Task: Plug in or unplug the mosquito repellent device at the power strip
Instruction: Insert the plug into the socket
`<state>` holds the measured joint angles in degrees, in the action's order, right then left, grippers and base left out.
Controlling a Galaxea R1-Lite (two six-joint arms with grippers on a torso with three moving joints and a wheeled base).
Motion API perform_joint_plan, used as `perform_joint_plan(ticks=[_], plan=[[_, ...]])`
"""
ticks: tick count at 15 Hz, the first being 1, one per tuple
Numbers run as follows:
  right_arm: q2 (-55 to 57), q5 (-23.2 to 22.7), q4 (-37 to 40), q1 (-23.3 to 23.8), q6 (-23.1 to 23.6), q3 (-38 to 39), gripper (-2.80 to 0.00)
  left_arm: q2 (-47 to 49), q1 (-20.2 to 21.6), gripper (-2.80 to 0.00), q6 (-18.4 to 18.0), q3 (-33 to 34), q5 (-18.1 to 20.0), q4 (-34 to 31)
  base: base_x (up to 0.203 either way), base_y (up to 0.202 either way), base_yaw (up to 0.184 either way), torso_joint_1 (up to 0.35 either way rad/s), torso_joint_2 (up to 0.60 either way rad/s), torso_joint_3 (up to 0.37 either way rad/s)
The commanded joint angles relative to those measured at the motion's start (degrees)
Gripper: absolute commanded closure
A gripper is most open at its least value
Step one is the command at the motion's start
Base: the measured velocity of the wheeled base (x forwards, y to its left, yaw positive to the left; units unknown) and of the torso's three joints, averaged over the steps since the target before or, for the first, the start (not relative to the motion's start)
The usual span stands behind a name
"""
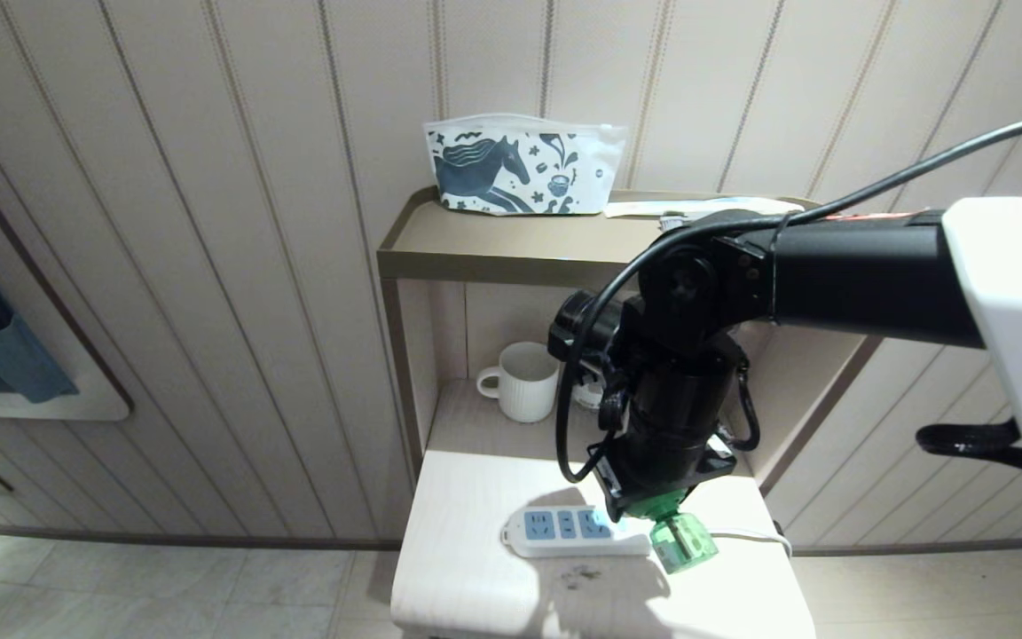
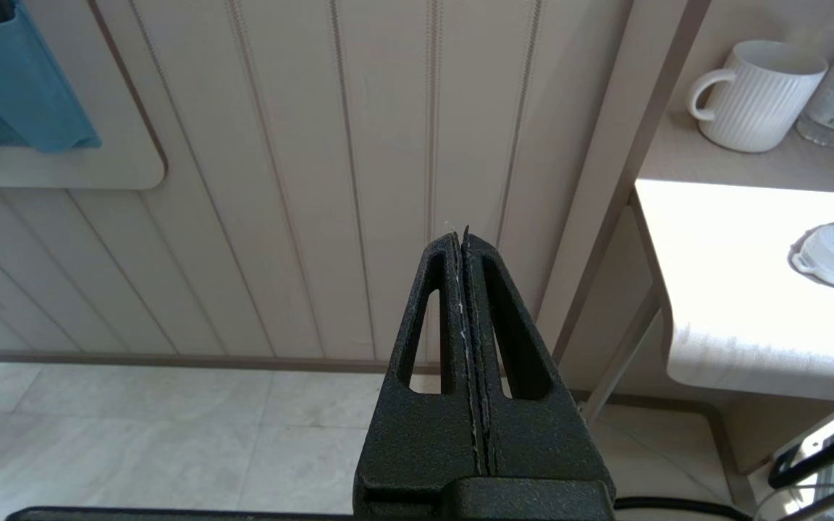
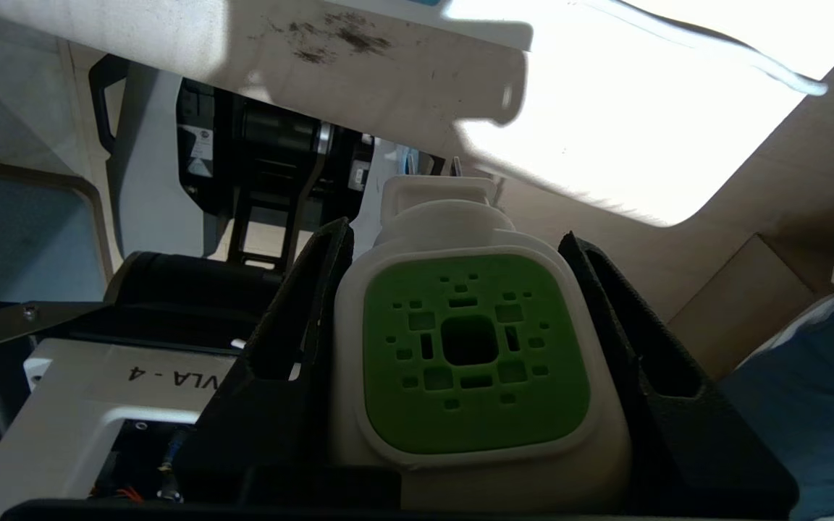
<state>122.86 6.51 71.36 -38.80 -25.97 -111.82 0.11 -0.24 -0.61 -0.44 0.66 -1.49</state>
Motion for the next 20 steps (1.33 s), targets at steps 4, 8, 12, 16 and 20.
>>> perform_joint_plan(ticks=[4,8,12,16,20], plan=[[6.14,-6.86,0.1,0.55,-7.21,-0.12,0.0,-0.01,-0.02,0.0,0.0,0.0,-0.01,-0.01,0.0,0.0,0.0,0.0,0.0,0.0],[7.68,-9.59,-1.19,2.37,-8.39,-0.32,0.0,0.05,-0.02,0.0,-0.08,0.0,0.02,-0.01,0.0,0.0,0.0,0.0,0.0,0.0],[7.92,-8.17,-4.46,3.38,-7.11,-0.41,0.0,-0.01,-0.02,0.0,0.0,0.0,0.04,-0.01,0.0,0.0,0.0,0.0,0.0,0.0],[8.7,-4.96,-6.45,4.5,-3.88,-0.41,0.0,0.06,-0.02,0.0,0.0,0.0,-0.04,-0.01,0.0,0.0,0.0,0.0,0.0,0.0],[9.5,-4.63,-7.19,4.88,-1.5,-0.41,0.0,-0.02,-0.02,0.0,0.0,0.0,-0.02,-0.01,0.0,0.0,0.0,0.0,0.0,0.0]])
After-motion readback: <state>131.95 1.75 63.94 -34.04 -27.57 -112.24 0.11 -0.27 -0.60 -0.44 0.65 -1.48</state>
